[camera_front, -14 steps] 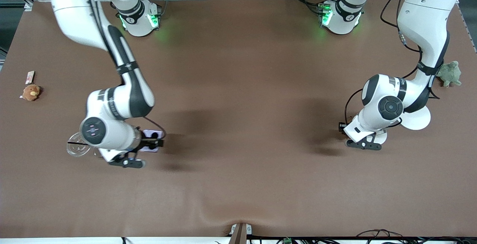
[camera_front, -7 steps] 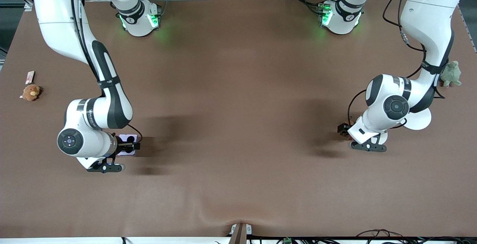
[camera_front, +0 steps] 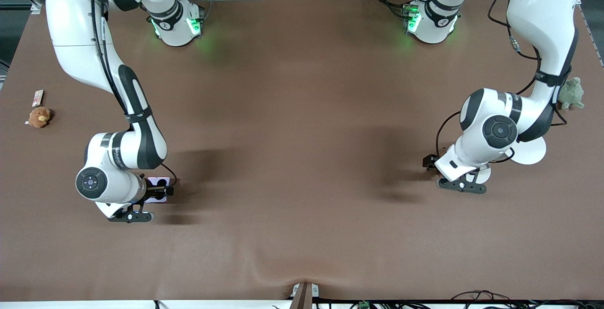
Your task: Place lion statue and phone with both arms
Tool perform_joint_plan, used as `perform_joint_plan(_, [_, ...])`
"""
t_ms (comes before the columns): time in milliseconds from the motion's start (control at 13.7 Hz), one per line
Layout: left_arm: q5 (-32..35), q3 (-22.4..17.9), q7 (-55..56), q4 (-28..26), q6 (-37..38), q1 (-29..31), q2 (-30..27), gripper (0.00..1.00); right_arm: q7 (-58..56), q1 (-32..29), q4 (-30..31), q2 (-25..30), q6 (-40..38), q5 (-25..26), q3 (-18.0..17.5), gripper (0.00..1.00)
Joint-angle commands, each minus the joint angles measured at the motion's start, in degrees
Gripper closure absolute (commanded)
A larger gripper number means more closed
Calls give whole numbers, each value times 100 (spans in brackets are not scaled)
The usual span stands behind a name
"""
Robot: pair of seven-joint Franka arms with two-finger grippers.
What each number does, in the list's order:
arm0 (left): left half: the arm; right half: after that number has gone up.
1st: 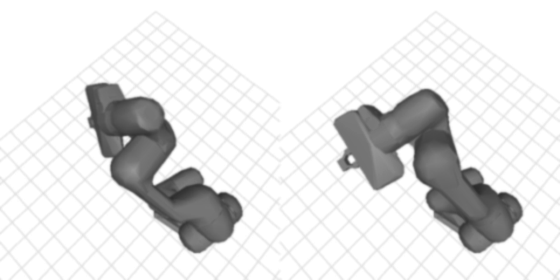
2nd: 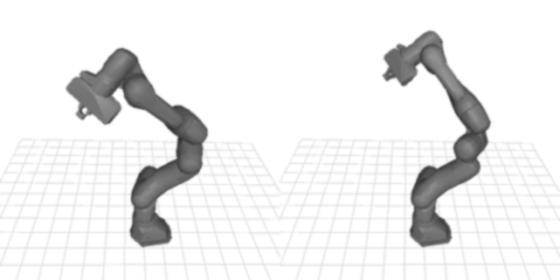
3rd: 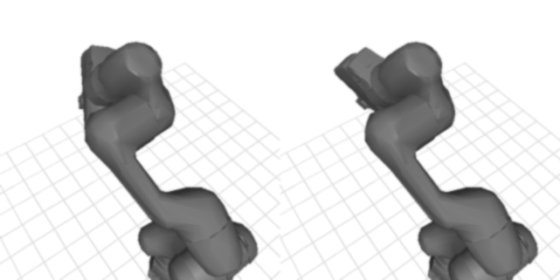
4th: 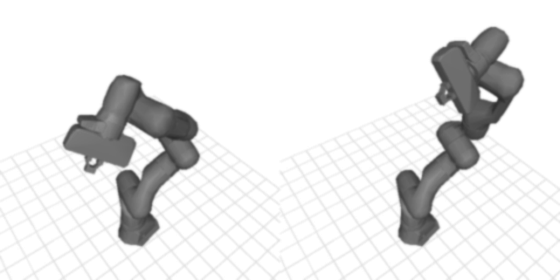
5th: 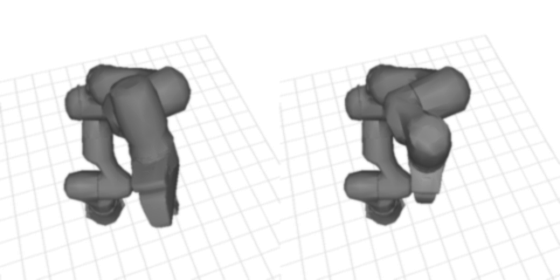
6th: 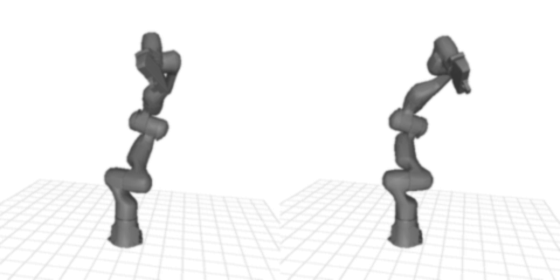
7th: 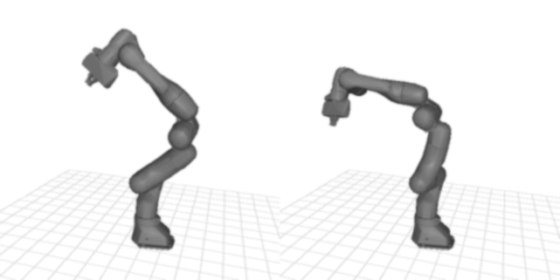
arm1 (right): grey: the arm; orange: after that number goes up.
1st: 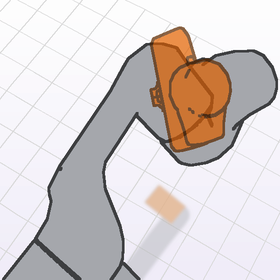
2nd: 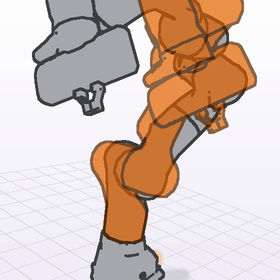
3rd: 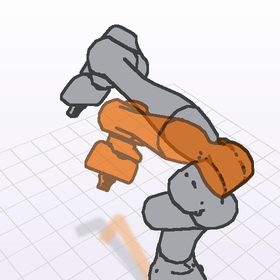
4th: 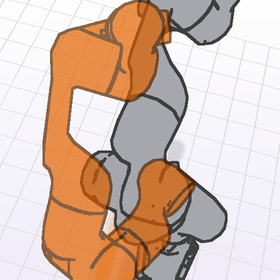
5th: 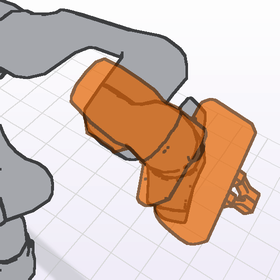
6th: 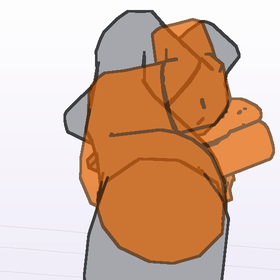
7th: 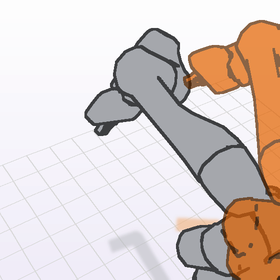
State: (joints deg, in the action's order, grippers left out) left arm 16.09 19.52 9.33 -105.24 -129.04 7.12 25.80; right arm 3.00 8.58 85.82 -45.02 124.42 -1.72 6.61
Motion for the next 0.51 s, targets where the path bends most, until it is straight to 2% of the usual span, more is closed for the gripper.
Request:
perform_joint_plan(0, [96, 227, 17, 633, 1096, 8, -383, 0, -37, -128, -48, -51, 21, 102, -90, 60])
perform_joint_plan(219, [79, 499, 7, 2039, 2739, -9, -392, 0, -37, -207, -40, -130, 47, 93, -99, 59])
perform_joint_plan(292, [87, 587, 16, 2365, 3066, 8, -401, 0, -37, -208, -39, -148, 47, 93, -99, 59])
perform_joint_plan(438, [79, 667, 8, 2605, 3367, 43, -523, 0, -37, -208, -39, -165, 65, 93, -99, 55])
